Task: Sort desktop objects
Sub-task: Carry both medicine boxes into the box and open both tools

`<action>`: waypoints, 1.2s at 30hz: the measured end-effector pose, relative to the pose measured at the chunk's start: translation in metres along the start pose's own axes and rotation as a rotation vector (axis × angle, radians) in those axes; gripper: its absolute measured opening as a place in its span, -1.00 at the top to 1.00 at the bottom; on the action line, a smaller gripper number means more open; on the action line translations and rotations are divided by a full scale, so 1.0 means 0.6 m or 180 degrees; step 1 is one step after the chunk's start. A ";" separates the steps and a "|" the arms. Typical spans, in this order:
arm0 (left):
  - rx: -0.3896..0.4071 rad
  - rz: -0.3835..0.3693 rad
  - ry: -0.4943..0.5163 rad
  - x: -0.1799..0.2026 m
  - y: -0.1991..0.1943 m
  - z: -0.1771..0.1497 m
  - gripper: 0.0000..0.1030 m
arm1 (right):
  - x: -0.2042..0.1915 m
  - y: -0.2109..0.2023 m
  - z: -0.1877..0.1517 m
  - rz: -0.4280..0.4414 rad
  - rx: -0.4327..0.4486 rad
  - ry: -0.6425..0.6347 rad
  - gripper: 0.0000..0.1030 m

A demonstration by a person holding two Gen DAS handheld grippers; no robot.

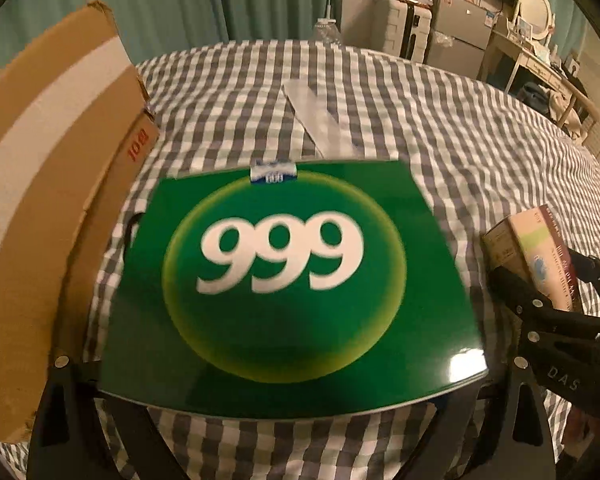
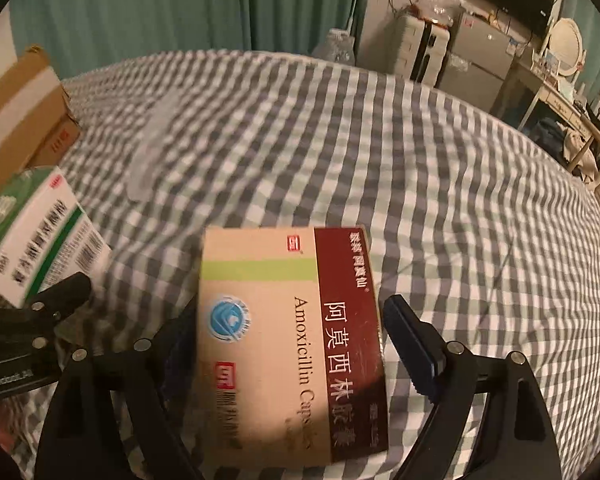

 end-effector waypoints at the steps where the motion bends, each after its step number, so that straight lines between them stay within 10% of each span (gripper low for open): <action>1: -0.0020 -0.0004 0.0004 -0.004 0.001 -0.007 -0.84 | 0.003 0.006 -0.002 0.0052 -0.0032 0.0020 -0.68; 4: -0.0018 -0.0027 0.0008 -0.009 -0.002 -0.018 -0.83 | 0.016 0.014 -0.004 0.0199 -0.0109 0.0219 -0.43; 36: 0.0991 -0.0221 0.0156 -0.012 -0.404 0.110 -0.81 | -0.009 -0.391 -0.002 0.0159 0.0773 0.0388 -0.43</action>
Point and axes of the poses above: each gripper's, at about its wrist camera, not at the fingertips, and y roughly the way its jaws point, x to its right, z to its top, the point moved 5 cm from there along y, roughly the way its jaws point, and after that the axes turned 12 degrees about -z, right-handed, at the moved point
